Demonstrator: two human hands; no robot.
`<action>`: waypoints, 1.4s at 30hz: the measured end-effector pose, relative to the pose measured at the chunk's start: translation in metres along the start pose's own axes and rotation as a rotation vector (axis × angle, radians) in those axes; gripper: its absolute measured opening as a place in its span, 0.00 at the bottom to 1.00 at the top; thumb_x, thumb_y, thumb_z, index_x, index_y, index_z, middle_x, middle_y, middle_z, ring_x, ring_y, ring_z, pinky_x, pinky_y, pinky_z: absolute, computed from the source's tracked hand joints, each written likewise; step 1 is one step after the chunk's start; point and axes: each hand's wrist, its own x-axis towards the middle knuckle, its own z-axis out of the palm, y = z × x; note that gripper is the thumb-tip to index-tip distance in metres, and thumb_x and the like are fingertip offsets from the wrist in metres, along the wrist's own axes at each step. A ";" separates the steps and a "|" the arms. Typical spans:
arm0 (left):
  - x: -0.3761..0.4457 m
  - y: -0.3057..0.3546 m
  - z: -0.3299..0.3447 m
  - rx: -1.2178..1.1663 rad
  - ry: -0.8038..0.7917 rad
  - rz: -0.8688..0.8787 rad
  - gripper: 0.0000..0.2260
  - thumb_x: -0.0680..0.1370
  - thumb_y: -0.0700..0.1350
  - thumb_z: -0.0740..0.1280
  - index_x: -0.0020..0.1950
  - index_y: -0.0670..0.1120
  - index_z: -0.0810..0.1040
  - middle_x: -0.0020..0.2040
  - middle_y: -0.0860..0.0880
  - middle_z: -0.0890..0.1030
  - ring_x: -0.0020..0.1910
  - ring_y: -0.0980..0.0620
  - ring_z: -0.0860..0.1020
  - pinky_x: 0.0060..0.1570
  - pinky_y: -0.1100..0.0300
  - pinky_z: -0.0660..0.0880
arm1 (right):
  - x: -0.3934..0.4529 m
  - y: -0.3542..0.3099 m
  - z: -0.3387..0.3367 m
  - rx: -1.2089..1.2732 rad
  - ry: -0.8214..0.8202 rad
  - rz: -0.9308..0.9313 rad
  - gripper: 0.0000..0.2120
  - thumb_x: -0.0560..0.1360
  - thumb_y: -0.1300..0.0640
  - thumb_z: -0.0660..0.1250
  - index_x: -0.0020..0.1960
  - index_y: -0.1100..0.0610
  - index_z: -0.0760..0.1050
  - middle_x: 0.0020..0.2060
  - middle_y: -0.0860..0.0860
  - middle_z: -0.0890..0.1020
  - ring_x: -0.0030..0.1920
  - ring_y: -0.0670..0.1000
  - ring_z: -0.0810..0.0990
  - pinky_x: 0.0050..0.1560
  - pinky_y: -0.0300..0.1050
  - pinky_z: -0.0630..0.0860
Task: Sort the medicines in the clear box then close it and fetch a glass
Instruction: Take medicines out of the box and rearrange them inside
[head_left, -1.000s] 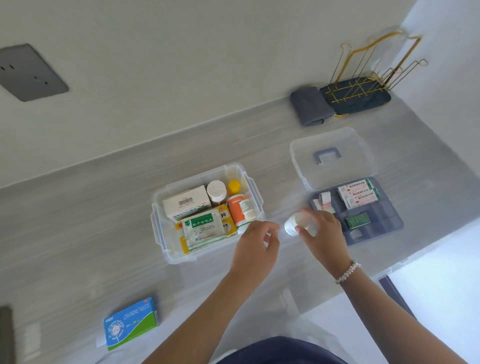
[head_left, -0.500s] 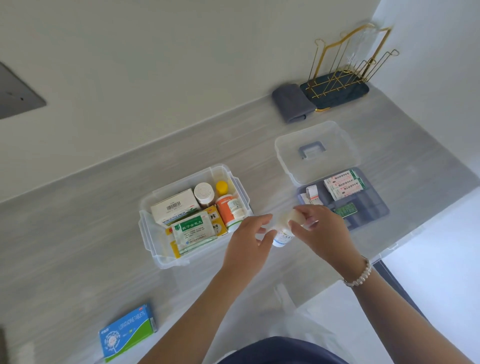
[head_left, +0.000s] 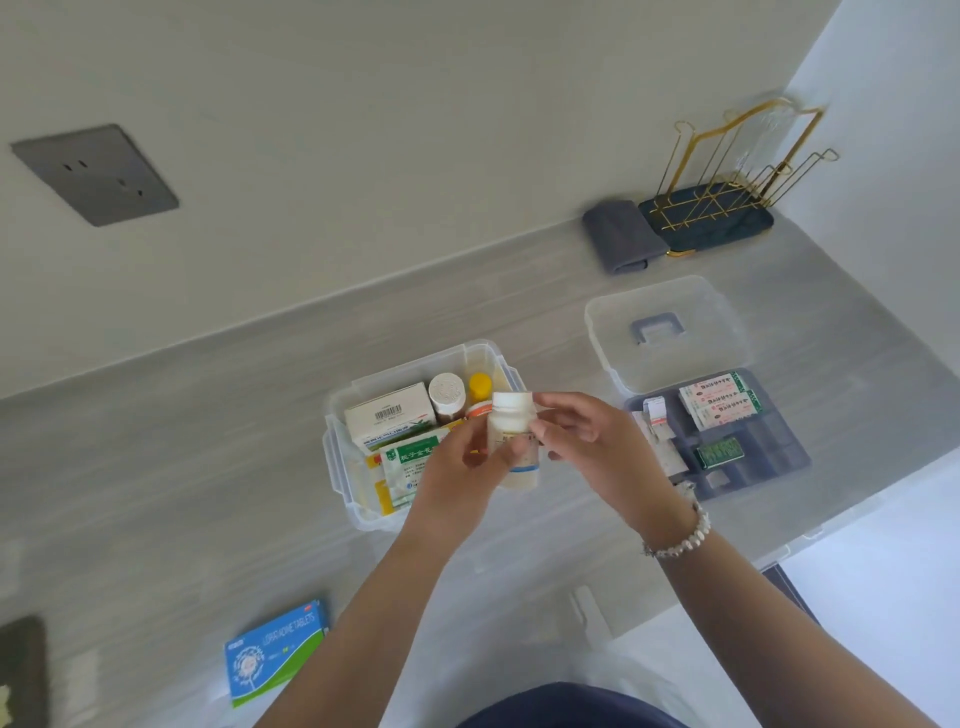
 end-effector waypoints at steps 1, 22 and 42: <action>0.001 0.000 -0.004 -0.007 0.036 -0.007 0.07 0.74 0.51 0.69 0.51 0.57 0.79 0.45 0.55 0.84 0.41 0.64 0.80 0.43 0.68 0.75 | 0.004 0.000 0.006 0.022 -0.023 0.004 0.13 0.72 0.56 0.70 0.54 0.47 0.77 0.45 0.47 0.85 0.46 0.47 0.83 0.49 0.45 0.80; 0.054 -0.040 -0.037 0.058 0.199 -0.456 0.06 0.72 0.43 0.71 0.45 0.40 0.82 0.39 0.42 0.85 0.39 0.48 0.84 0.41 0.56 0.82 | 0.077 0.010 0.069 -0.931 -0.194 0.064 0.10 0.74 0.58 0.64 0.52 0.60 0.80 0.46 0.56 0.84 0.47 0.54 0.81 0.42 0.42 0.75; 0.010 -0.012 0.000 0.133 0.208 0.014 0.09 0.77 0.47 0.62 0.38 0.56 0.77 0.35 0.55 0.81 0.35 0.60 0.78 0.32 0.75 0.69 | 0.000 0.017 0.028 -0.570 0.146 -0.114 0.13 0.76 0.56 0.64 0.60 0.52 0.77 0.51 0.49 0.84 0.48 0.45 0.81 0.48 0.38 0.77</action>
